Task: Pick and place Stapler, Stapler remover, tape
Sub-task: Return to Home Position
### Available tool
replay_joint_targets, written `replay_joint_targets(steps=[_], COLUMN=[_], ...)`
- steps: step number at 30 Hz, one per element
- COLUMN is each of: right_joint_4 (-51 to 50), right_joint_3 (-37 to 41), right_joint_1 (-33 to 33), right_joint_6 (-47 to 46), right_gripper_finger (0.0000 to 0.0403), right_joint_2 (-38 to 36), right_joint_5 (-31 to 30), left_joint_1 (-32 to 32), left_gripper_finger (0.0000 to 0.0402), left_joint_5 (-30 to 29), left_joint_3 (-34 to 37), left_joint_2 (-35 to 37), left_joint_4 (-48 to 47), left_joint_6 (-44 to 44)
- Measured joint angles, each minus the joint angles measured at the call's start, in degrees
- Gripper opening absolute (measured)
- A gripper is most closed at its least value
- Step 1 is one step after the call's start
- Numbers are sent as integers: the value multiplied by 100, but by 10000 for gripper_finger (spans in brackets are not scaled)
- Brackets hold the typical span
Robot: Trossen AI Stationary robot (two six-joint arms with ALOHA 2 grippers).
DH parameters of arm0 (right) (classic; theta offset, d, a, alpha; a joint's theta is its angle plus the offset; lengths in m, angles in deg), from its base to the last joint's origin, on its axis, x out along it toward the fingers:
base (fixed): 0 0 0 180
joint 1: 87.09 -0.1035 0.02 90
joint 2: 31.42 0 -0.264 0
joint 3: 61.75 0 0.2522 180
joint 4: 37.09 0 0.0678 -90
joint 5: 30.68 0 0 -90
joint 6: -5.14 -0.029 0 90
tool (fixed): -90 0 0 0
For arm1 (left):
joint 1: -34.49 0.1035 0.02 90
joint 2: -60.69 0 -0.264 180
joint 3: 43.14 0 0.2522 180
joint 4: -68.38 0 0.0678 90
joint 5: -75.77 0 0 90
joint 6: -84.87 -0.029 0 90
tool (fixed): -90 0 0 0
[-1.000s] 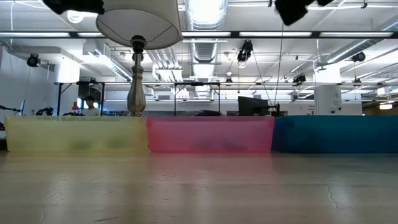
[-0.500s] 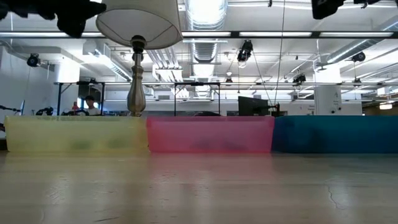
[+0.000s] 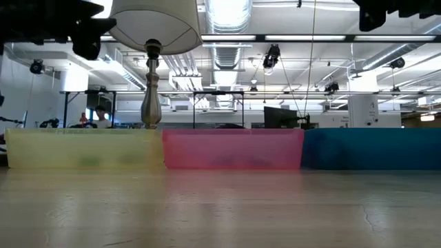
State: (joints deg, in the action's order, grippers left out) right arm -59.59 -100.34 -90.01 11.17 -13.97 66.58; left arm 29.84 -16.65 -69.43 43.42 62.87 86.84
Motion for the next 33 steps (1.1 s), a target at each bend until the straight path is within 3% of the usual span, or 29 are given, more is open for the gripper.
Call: replay_joint_targets(steps=[3,10,20,33], right_joint_4=[-86,-293,-309,-452], right_joint_3=[46,252,901,1405], right_joint_1=[-1,-2,-5,-4], right_joint_6=[73,39,-129,-441], right_gripper_finger=[171,176,176,178], right_joint_2=[-127,-625,-1724,-1727], right_joint_5=[-23,-74,-853,-942], left_joint_1=[282,470,475,482], left_gripper_finger=[175,175,175,175], left_joint_5=[346,249,237,43], left_joint_3=[148,440,847,1127], left_joint_2=[64,487,1635,1722], left_joint_4=[68,88,56,-176], left_joint_6=[2,165,270,437])
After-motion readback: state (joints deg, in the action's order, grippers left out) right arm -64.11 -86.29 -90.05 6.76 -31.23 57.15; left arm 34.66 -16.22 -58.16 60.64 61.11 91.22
